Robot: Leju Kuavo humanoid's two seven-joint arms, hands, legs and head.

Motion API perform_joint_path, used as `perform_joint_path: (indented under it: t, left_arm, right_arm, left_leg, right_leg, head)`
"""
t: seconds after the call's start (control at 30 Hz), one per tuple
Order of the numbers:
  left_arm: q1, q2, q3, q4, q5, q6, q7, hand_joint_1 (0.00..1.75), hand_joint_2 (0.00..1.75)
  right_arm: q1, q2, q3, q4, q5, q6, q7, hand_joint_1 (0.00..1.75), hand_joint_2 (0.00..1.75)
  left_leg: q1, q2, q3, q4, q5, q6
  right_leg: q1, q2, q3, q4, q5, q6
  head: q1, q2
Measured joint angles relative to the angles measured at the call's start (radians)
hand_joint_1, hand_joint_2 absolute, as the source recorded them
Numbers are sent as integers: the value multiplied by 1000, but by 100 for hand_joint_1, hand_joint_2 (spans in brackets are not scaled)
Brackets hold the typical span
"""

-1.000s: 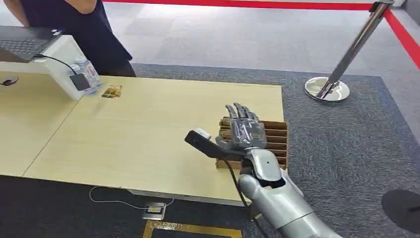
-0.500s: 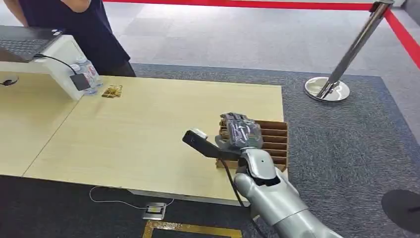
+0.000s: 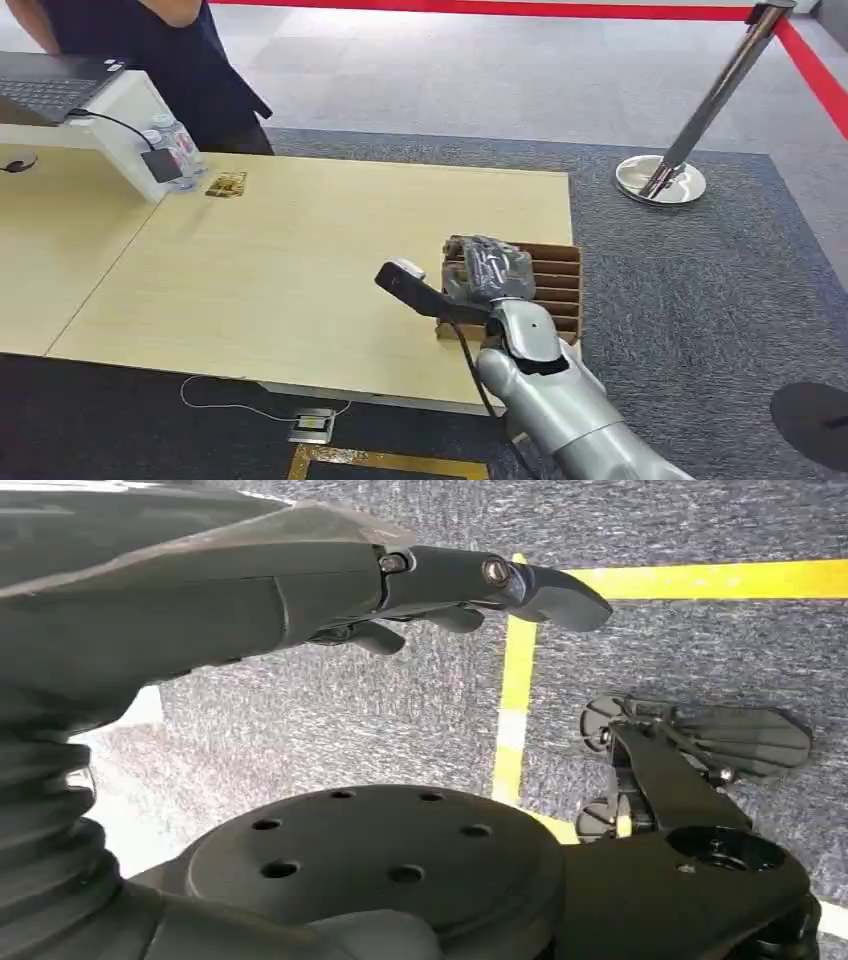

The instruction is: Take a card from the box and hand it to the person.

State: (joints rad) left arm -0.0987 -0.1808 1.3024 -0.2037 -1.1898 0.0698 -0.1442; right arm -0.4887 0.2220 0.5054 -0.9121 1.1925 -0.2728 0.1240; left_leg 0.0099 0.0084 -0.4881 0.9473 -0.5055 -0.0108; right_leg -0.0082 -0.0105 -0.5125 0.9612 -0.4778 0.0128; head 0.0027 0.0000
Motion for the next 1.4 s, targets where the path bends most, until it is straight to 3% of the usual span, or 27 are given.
perform_joint_path:
  t: [0.1, 0.17, 1.4]
  left_arm:
    - [0, 0, -1, 0, -1, -1, 0, 0, 175]
    - [0, 0, -2, 0, -2, -1, 0, 0, 175]
    - [0, 2, -18, 0, -6, -1, 9, 0, 175]
  right_arm:
    - [0, -1, -5, 1, 2, -1, 0, 89, 175]
    - [0, -4, -5, 1, 2, 0, 0, 98, 175]
    - [-30, 6, -31, 87, 17, -2, 16, 89, 175]
  left_leg:
    - [0, 0, 0, 0, 0, 0]
    - [0, 0, 0, 0, 0, 0]
    - [0, 0, 0, 0, 0, 0]
  right_leg:
    - [0, 0, 0, 0, 0, 0]
    - [0, 0, 0, 0, 0, 0]
    - [0, 0, 0, 0, 0, 0]
  head:
    - [0, 0]
    - [0, 0]
    - [0, 0]
